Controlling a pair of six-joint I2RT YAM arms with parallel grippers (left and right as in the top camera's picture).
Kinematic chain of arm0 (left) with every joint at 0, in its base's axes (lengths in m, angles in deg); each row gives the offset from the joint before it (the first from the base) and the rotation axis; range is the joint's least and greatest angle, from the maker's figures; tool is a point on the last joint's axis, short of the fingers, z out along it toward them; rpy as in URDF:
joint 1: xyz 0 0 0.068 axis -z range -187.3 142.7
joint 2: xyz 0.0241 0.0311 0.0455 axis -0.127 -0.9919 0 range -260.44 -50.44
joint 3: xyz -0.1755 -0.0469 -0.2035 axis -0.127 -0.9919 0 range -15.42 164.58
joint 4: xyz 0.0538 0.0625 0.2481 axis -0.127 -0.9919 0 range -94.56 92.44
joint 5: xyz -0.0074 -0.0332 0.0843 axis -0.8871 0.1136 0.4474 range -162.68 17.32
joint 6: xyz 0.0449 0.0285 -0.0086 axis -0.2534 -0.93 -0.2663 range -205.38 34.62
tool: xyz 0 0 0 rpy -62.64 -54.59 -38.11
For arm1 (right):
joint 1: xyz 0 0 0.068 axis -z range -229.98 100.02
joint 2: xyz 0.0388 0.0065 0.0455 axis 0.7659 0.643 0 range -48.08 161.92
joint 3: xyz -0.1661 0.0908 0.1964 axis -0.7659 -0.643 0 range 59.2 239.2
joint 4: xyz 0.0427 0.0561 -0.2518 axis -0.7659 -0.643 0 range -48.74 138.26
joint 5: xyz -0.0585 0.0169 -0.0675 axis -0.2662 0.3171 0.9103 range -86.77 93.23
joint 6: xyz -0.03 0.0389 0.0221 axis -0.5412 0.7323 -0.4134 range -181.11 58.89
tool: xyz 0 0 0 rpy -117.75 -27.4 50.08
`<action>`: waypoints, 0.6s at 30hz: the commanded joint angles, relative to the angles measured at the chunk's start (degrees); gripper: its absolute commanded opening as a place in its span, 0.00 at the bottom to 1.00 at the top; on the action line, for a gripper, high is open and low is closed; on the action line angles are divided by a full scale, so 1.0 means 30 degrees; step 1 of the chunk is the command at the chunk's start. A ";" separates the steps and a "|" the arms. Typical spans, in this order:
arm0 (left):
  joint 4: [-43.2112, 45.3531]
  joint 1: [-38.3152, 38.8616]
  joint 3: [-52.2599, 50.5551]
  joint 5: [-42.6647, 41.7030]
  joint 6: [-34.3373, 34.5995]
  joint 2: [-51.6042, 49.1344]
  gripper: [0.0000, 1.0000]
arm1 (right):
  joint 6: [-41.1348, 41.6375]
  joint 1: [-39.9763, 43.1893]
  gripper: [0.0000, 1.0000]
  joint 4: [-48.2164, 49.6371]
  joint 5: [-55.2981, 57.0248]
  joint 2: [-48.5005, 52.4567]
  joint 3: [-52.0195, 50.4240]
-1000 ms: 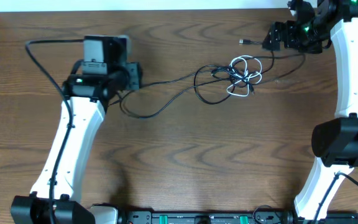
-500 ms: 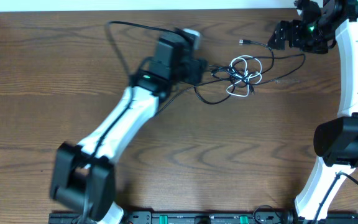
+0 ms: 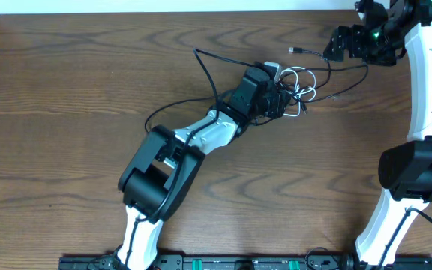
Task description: Untangle cables
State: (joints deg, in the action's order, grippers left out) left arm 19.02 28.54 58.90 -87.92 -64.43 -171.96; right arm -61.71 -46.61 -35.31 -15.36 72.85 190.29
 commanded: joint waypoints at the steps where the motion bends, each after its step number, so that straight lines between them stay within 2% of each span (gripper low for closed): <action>1: 0.1355 -0.0036 0.0189 0.0962 0.2149 -0.1268 0.56 | 0.0095 -0.0299 0.99 -0.0073 -0.0044 -0.0087 0.0124; 5: 0.1880 0.0000 0.0189 0.2062 0.3249 -0.2120 0.51 | 0.0095 -0.0495 0.99 -0.0036 -0.0051 -0.0087 0.0117; 9: 0.2477 0.0255 0.0189 0.3468 0.3271 -0.2361 0.44 | 0.0095 -0.0729 0.99 -0.0036 -0.0051 -0.0087 0.0117; 15: 0.1770 0.1180 0.0182 0.3534 0.3024 -0.2361 0.43 | 0.0095 -0.0984 0.99 -0.0066 -0.0044 -0.0087 0.0117; 18: 0.0576 0.1581 0.0182 0.5479 0.3038 -0.2361 0.43 | 0.0102 -0.1078 0.99 -0.0073 -0.0044 -0.0087 0.0117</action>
State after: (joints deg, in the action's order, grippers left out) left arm 23.17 31.95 59.01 -77.43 -55.19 -177.75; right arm -61.71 -49.30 -35.35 -15.36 72.85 190.29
